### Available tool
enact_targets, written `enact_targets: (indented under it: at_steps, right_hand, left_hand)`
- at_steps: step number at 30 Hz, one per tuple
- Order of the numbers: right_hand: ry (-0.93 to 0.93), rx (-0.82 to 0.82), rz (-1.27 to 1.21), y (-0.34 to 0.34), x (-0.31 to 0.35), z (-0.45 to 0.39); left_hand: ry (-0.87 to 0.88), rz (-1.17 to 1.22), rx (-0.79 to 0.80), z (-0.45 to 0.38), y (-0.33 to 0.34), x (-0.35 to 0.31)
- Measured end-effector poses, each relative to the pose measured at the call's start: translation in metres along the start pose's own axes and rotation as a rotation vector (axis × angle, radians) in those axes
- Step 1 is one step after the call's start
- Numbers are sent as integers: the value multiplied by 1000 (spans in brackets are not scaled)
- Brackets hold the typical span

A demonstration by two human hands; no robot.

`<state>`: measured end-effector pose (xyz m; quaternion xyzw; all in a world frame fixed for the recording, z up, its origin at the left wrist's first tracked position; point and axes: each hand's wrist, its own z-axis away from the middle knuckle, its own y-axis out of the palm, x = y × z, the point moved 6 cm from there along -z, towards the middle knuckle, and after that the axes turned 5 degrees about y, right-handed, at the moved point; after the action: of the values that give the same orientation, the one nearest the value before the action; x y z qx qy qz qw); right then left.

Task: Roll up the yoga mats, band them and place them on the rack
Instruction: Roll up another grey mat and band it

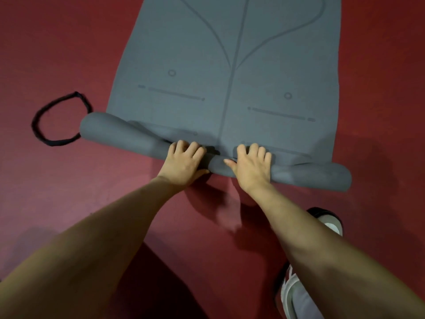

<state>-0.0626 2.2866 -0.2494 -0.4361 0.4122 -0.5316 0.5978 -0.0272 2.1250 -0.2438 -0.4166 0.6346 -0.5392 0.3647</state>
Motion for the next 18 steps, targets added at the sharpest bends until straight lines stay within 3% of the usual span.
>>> enact_targets:
  at_steps: [5, 7, 10, 13, 18]
  right_hand:
    - [-128, -273, 23, -14, 8, 13]
    - [-209, -271, -4, -12, 5, 16]
    - [-192, -268, 51, -10, 2, 14]
    - [-205, -274, -31, -13, 1, 8]
    - [-250, -257, -165, -27, -6, -12]
  left_hand:
    - [62, 74, -60, -4, -1, 4]
    - [18, 157, -36, -9, -1, 10]
    - [13, 218, 23, -25, -1, 18]
    - [47, 118, -15, -35, 3, 23]
    - [-62, -109, -48, -34, 2, 34]
